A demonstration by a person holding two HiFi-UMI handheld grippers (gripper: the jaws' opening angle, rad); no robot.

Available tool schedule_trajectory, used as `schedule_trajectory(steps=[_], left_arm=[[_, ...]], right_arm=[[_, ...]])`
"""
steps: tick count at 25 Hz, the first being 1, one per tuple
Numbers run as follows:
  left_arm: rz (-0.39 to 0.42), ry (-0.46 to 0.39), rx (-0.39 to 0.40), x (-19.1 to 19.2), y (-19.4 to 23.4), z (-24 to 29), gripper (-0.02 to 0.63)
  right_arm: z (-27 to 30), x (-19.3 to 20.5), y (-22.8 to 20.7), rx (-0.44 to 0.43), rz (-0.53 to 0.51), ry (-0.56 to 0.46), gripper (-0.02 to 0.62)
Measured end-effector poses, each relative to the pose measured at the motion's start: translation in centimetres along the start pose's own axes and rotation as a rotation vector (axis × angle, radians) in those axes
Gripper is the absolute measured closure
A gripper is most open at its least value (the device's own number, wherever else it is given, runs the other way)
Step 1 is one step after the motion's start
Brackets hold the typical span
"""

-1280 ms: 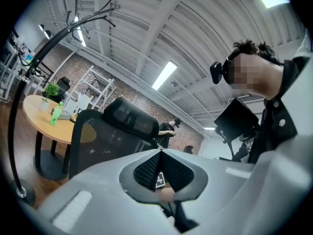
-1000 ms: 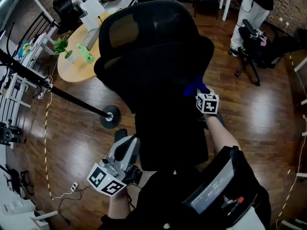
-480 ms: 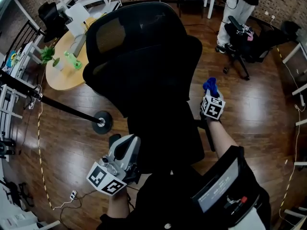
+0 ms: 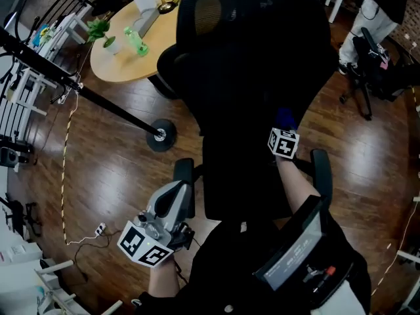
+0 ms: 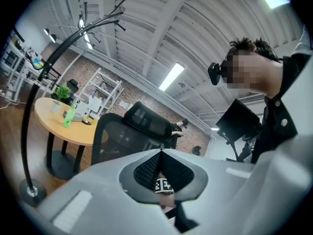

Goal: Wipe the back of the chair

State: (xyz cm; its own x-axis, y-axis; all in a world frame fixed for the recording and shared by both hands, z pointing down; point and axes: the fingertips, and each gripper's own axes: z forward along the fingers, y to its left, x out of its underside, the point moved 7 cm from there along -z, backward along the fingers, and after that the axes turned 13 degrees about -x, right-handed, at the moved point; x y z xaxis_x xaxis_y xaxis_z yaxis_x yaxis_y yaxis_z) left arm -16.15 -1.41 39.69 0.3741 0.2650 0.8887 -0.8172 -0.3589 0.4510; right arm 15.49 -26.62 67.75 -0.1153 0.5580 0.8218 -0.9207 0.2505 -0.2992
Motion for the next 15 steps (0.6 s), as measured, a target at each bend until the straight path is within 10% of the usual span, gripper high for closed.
schedule_trajectory(steps=[8,15], left_arm=[[-0.014,-0.077,-0.175,-1.6,3.9,-6.2,0.603],[-0.006,-0.128,-0.235,-2.4,5.3,-9.4,0.603]], right_arm=[[6.3,2.8,13.5,-0.237,-0.043,0.102,0.541],[6.6,-0.2,26.1,-0.647,-0.065,0.002,0.542]])
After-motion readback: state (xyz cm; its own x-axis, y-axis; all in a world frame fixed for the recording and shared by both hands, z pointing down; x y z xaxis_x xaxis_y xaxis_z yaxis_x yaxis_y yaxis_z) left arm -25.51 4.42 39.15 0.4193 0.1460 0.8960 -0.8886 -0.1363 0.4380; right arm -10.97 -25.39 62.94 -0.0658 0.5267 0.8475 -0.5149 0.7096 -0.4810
